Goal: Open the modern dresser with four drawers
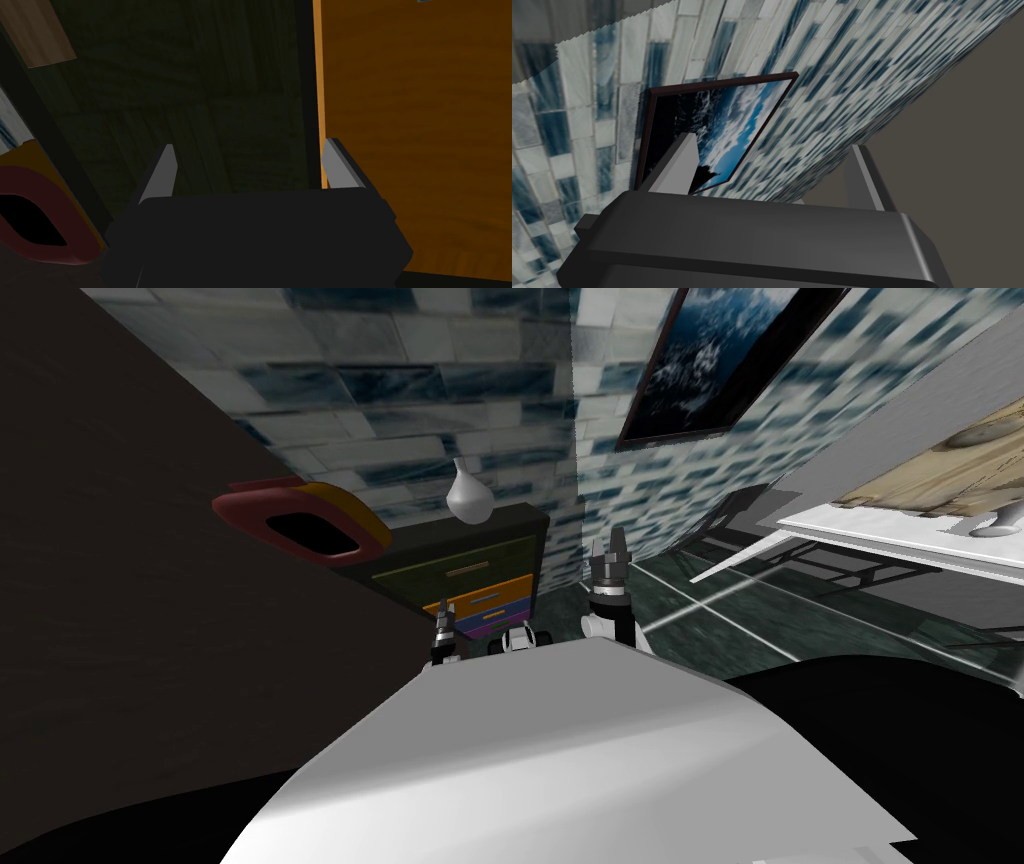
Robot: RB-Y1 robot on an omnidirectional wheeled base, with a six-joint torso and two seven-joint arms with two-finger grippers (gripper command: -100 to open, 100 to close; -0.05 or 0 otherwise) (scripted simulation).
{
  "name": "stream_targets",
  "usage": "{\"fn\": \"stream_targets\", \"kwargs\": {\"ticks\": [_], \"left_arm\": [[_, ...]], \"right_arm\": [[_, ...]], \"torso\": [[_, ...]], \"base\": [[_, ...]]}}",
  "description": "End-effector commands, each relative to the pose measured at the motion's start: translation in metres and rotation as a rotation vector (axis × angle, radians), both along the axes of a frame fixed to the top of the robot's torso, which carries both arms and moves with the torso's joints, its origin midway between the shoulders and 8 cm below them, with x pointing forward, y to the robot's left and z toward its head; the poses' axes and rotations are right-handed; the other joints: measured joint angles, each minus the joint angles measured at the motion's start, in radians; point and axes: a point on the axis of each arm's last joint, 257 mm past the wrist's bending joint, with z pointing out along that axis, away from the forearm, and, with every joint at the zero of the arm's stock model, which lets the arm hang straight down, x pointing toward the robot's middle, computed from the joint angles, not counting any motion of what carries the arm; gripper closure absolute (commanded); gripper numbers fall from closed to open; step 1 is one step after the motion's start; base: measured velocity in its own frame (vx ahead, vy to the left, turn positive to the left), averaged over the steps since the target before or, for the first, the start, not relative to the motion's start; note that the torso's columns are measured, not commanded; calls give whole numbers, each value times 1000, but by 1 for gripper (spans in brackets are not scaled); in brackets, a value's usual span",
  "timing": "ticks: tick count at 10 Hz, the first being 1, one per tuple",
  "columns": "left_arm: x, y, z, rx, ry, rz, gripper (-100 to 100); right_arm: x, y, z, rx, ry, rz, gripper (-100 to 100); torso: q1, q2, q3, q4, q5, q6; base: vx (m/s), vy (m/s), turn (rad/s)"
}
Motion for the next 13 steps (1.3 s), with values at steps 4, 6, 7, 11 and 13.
{"fn": "stream_targets", "kwargs": {"ticks": [4, 6, 7, 11, 13], "left_arm": [[-8, 10, -44, -23, 70, 34, -100], [-12, 10, -61, -41, 94, 49, -100], [-13, 10, -63, -42, 98, 50, -100], [-22, -1, -97, -107, 146, 83, -100], [-24, -8, -104, -131, 155, 90, -100]], "right_arm": [[0, 0, 0, 0, 0, 0, 0], [0, 0, 0, 0, 0, 0, 0], [0, 0, 0, 0, 0, 0, 0], [0, 0, 0, 0, 0, 0, 0], [0, 0, 0, 0, 0, 0, 0]], "torso": [[0, 0, 0, 0, 0, 0], [0, 0, 0, 0, 0, 0], [-1, 0, 0, 0, 0, 0], [-1, 0, 0, 0, 0, 0], [0, 0, 0, 0, 0, 0]], "base": [[27, -34, 10], [32, -36, 15], [24, -33, 5], [27, -31, 11], [17, -22, 4]]}}
